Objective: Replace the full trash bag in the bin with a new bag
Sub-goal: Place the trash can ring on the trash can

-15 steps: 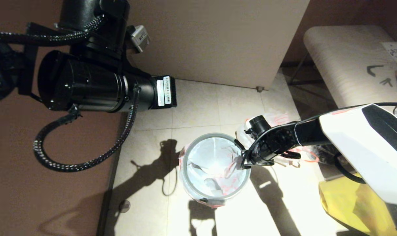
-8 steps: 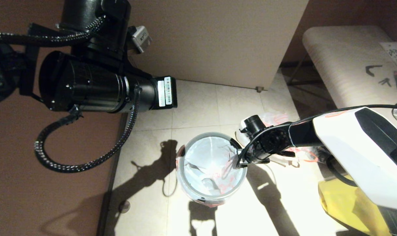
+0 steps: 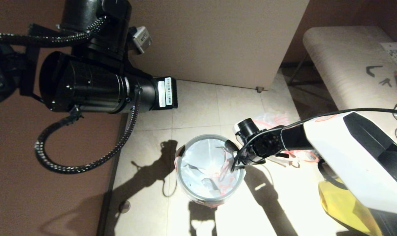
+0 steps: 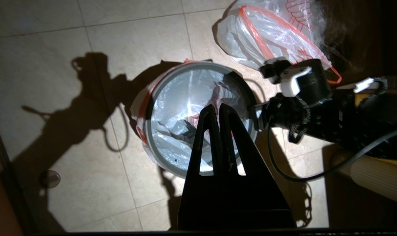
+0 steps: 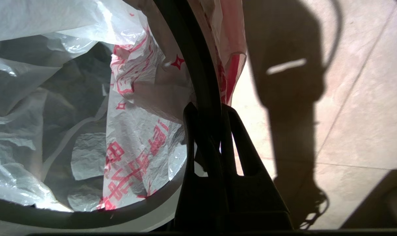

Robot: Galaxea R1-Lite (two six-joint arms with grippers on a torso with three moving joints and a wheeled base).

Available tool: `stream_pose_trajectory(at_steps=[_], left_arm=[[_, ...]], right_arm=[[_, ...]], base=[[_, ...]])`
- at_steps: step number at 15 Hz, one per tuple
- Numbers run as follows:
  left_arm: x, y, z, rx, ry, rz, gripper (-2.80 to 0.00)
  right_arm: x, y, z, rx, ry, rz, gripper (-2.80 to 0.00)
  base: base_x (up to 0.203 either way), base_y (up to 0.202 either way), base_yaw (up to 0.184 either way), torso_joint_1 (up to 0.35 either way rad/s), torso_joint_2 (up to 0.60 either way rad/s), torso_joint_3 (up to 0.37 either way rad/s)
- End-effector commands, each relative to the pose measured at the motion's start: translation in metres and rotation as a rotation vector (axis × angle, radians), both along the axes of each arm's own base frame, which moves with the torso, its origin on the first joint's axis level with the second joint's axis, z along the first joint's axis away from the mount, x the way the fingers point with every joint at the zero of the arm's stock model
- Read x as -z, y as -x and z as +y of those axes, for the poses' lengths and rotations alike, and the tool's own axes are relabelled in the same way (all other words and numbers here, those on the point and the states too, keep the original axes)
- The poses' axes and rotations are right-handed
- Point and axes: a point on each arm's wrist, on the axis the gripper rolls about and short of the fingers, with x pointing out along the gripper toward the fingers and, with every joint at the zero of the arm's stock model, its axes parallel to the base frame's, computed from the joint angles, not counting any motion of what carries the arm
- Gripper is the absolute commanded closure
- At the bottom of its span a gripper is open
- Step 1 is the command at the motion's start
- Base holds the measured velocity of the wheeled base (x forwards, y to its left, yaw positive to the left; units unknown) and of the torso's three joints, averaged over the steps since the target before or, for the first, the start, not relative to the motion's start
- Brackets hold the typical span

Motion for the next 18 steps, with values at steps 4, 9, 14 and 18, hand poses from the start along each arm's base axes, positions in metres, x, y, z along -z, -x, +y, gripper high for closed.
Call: stream_pose_trajectory(at_steps=[4,9,14,18], left_arm=[[0.001,-0.001,-0.001,-0.002,-0.002,0.003,0.00],[0.009,-0.005,-0.002,-0.001,-0.044,0.028,0.00],[0.052,-0.012,0.014,0.004,-0.071,0.230,0.00],[0.096,-0.040,0.031,0.016,0.012,0.402,0.00]], right_arm=[[0.021,-0.004,0.010,-0.024,0.062,-0.030,0.00],[0.000,0.005,0.015,-0.015,0.064,-0.089,-2.80],[-0.071,0.059,0.002,-0.082,-0.044,-0.111,-2.80],[-0.084,0.078,-0.021,-0.106,-0.181,-0.028,-2.80]], base=[[0.000,0.000,0.000,0.000,0.00,0.000],[0.000,0.000,0.000,0.000,0.00,0.000],[0.000,0.000,0.000,0.000,0.00,0.000],[0.000,0.000,0.000,0.000,0.00,0.000]])
